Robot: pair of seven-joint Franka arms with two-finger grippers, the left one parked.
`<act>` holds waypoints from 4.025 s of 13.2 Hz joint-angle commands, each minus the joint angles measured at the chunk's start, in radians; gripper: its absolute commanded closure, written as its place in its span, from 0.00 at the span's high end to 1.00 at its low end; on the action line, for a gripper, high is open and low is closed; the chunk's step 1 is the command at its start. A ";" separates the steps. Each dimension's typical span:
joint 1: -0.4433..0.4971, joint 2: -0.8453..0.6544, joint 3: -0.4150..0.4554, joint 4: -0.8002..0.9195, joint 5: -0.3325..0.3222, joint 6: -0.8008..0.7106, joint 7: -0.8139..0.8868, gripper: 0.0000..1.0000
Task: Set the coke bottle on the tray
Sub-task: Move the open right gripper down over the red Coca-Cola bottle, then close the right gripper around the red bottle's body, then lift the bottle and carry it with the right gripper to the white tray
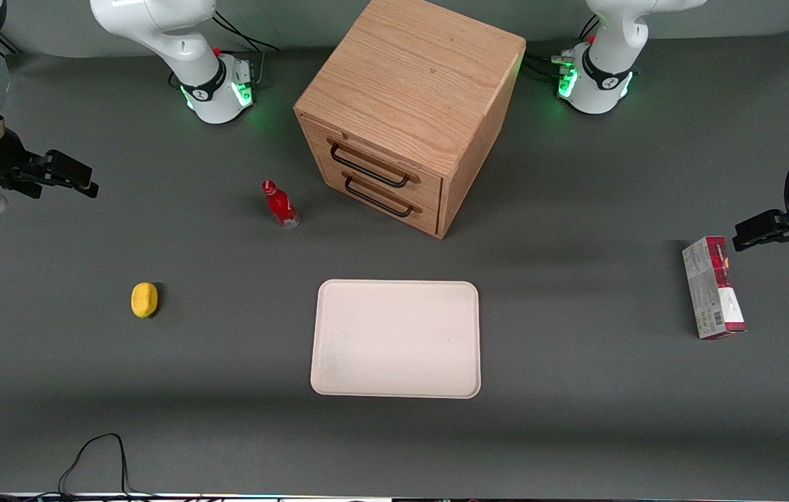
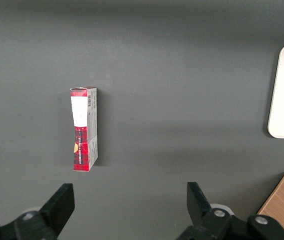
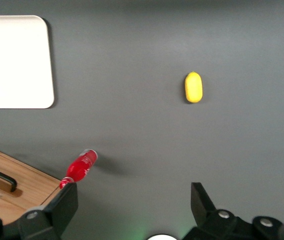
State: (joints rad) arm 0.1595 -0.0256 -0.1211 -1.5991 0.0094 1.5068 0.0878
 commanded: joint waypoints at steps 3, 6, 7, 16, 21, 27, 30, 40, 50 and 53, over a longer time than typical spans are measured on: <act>0.005 0.032 0.014 0.044 -0.008 -0.046 -0.008 1.00; 0.003 -0.045 0.103 -0.091 0.059 -0.039 0.111 1.00; 0.002 -0.091 0.144 -0.184 0.067 0.026 0.151 1.00; 0.002 -0.349 0.463 -0.958 0.182 0.743 0.380 1.00; 0.002 -0.231 0.529 -1.001 0.184 0.936 0.414 1.00; 0.002 -0.174 0.531 -1.036 0.179 1.018 0.414 1.00; 0.002 -0.169 0.531 -1.039 0.175 1.018 0.412 0.58; -0.017 -0.155 0.503 -0.781 0.150 0.735 0.402 0.09; -0.008 0.382 0.397 0.426 0.006 -0.028 0.405 0.11; 0.018 0.566 0.425 0.631 -0.051 -0.021 0.402 0.12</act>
State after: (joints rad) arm 0.1492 0.3647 0.2734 -1.1999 0.0096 1.5390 0.4859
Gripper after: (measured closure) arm 0.665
